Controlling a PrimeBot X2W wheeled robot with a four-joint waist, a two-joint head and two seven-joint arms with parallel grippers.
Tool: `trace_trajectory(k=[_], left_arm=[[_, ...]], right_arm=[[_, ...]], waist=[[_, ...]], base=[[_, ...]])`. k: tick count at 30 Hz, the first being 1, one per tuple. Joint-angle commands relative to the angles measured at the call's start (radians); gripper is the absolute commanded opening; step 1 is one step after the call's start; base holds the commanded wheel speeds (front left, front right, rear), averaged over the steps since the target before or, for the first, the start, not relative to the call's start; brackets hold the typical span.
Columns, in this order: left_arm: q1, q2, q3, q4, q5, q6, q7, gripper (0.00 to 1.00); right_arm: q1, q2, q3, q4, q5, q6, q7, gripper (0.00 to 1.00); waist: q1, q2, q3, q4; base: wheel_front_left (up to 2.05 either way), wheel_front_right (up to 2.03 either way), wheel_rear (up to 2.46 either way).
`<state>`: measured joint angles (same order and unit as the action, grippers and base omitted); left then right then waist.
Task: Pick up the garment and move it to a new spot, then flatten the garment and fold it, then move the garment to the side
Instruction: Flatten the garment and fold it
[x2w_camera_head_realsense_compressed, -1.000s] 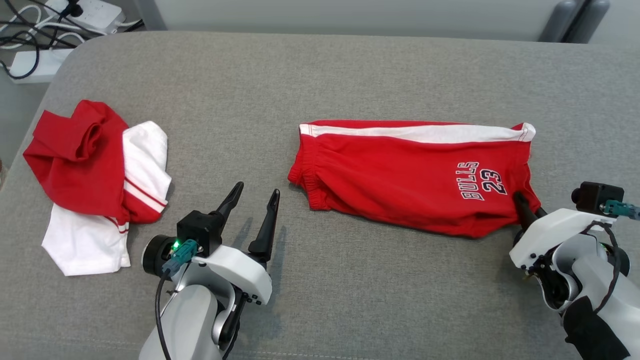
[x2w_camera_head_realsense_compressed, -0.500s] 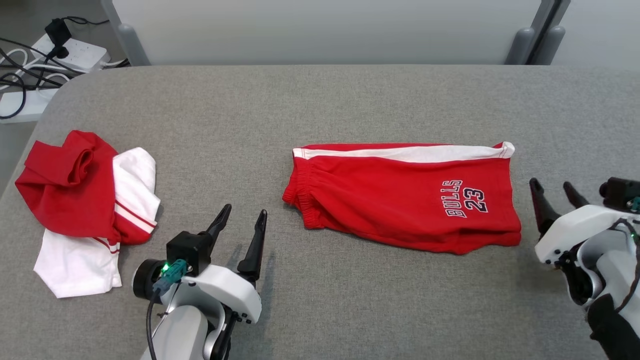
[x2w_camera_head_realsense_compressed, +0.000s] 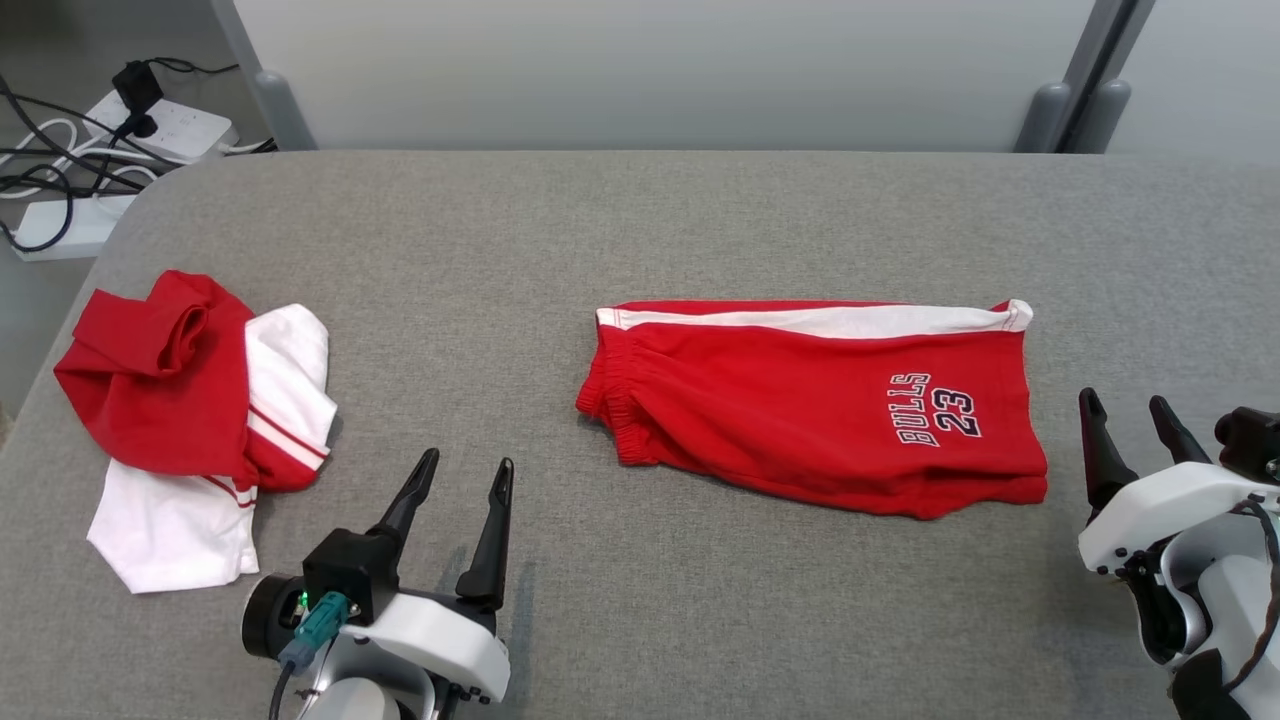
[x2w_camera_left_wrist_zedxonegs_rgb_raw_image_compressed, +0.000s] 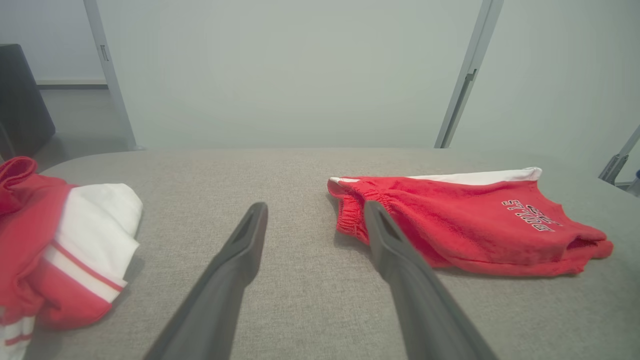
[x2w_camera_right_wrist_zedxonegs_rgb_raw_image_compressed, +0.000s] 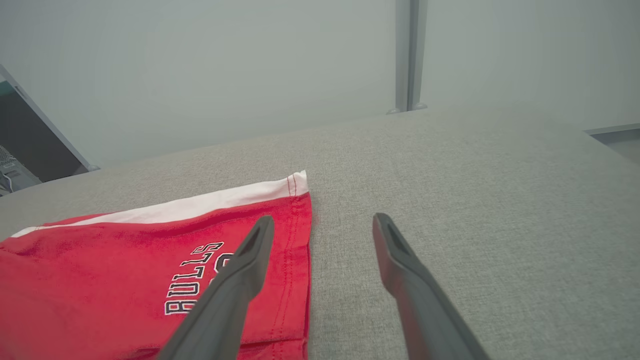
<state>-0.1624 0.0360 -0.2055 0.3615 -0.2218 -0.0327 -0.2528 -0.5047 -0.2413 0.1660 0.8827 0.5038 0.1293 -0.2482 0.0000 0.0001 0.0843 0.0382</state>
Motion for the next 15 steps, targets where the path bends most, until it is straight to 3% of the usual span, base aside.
trace_trajectory(k=[1,15], left_arm=[[0.001,0.014,0.025,-0.042,0.01,0.006,-0.009,1.0],[-0.015,0.014,-0.046,-0.103,0.035,-0.005,-0.009,1.0]], right_arm=[[0.01,0.001,0.001,-0.028,-0.023,0.001,-0.013,1.0],[-0.048,0.018,-0.158,0.086,-0.096,0.001,-0.013,1.0]], waist=[[0.0,-0.0001,0.013,0.019],[0.0,-0.0001,0.108,0.146]], base=[[0.0,0.0,0.0],[0.0,0.0,0.0]])
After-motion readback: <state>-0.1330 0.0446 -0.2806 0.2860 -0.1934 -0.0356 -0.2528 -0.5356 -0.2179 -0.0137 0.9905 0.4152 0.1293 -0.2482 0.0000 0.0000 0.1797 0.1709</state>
